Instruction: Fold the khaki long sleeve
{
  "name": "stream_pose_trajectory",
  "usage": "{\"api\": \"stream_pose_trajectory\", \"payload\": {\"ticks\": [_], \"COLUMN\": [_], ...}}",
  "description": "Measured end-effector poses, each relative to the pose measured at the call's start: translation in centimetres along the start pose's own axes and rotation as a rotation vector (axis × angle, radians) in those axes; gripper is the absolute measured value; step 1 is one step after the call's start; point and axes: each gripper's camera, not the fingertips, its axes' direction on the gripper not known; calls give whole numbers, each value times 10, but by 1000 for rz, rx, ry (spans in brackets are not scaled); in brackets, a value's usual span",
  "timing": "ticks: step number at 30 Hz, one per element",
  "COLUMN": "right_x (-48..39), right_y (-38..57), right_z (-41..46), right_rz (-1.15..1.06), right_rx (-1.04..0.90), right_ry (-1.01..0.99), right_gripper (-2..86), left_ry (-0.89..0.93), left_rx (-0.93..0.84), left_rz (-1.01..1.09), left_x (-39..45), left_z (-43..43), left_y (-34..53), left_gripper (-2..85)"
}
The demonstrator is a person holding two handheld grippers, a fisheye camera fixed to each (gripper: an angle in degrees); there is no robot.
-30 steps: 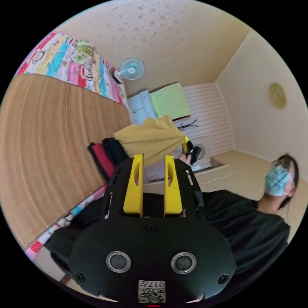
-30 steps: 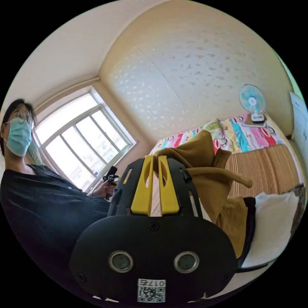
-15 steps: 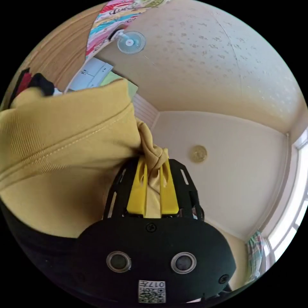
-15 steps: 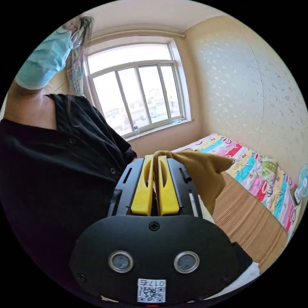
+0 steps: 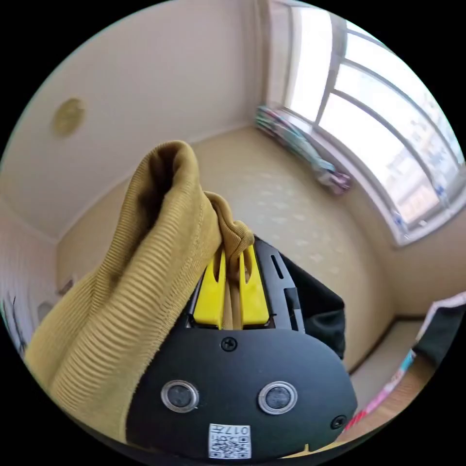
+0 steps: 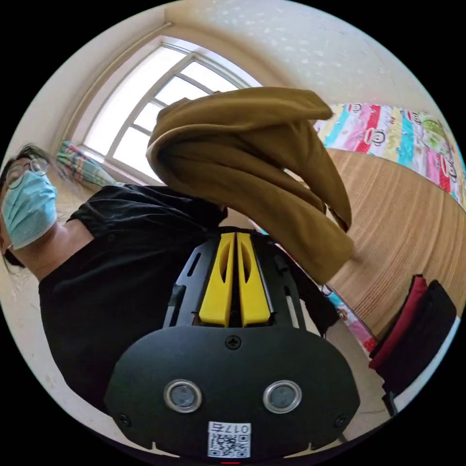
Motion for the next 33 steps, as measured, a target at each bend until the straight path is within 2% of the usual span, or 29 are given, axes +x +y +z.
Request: {"api": "stream_pose_trajectory", "payload": {"ticks": [3,8,14,17,20,23,26,29,33], "right_x": [24,62,119,136,163,178,199,234,267], "right_y": [6,-9,-54,-66,-56,-29,2,34,57], "right_z": [-15,-14,45,88,85,48,8,-43,-68], "right_rz": [64,-83,-223,-250,-133,-215,-240,-163,-186], "right_rx": [126,244,101,-75,-45,-64,-112,85,299], "right_ry": [39,-75,-226,-330,-315,-321,-372,-340,-297], "right_gripper": [46,99,160,98,49,39,36,49,106], "left_ry": [164,225,180,85,-68,-116,-19,134,369], "left_rx": [1,75,244,251,213,129,25,-66,-5], "left_rz": [136,151,-183,-340,-510,-440,-258,-90,-94], "left_x": [9,-10,-71,-77,-76,-58,-43,-47,-97], "left_z": [28,67,80,73,64,69,87,108,115], "left_y": [-4,39,129,152,163,153,138,141,170], "left_gripper": [44,44,43,42,42,42,44,45,45]}}
